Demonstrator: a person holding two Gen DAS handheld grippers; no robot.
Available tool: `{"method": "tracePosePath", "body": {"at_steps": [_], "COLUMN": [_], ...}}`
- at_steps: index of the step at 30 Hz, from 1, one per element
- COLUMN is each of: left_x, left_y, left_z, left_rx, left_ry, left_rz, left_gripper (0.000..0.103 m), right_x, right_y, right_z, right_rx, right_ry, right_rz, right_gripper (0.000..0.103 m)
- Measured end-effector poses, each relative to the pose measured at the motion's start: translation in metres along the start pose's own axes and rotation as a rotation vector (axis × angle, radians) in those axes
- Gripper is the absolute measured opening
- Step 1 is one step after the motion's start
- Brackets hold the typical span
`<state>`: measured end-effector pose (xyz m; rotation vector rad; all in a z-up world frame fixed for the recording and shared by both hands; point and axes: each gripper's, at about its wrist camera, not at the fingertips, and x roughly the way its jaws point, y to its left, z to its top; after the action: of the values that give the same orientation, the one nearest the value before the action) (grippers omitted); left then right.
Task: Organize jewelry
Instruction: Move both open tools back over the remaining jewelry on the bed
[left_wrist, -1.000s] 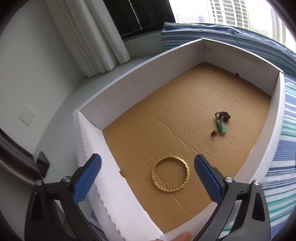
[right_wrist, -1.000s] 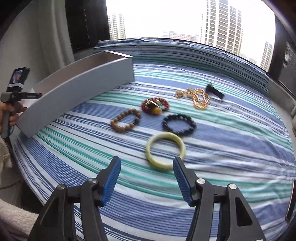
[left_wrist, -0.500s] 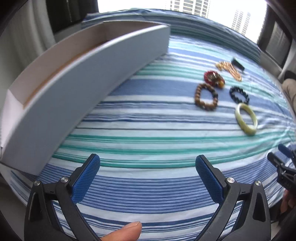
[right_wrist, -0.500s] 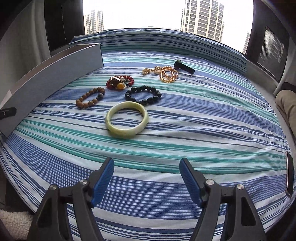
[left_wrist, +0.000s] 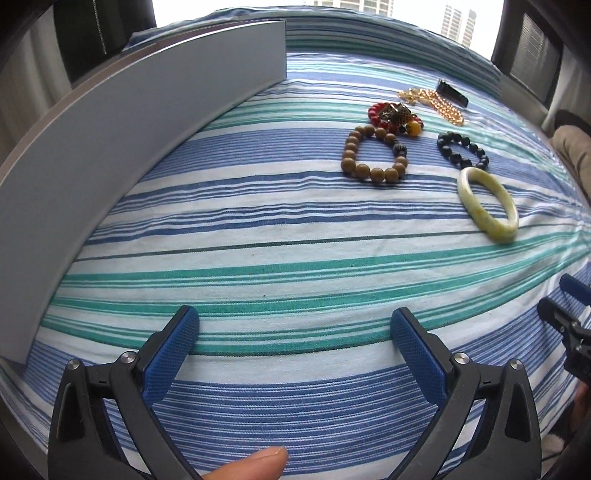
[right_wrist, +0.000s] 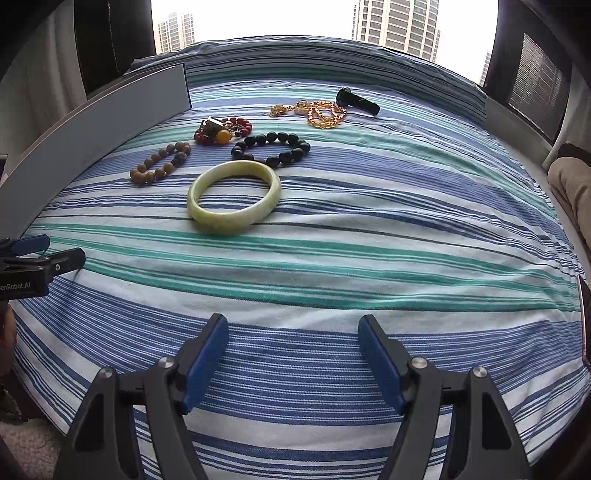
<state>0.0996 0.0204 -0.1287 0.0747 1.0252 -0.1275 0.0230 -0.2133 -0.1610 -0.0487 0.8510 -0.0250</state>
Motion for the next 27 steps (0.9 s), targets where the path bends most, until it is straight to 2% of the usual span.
{"method": "tracePosePath", "body": {"at_steps": [7, 22, 27], "left_x": [-0.0018, -0.0038, -0.003], "left_y": [0.0007, 0.0014, 0.0007], "left_z": [-0.0025, -0.0073, -0.005], "left_rx": [-0.025, -0.021, -0.011], "left_ry": [-0.008, -0.04, -0.01], "left_rz": [0.015, 0.016, 0.008], "left_gripper": [0.103, 0.103, 0.103], "right_x": [0.0026, 0.0049, 0.0046], "right_y": [-0.0021, -0.002, -0.0018], "right_z": [0.0001, -0.0008, -0.0018], "right_rx": [0.02, 0.038, 0.034], "right_ry": [0.0, -0.001, -0.006], "right_rz": [-0.005, -0.015, -0.012], "right_gripper": [0.081, 0.085, 0.085]}}
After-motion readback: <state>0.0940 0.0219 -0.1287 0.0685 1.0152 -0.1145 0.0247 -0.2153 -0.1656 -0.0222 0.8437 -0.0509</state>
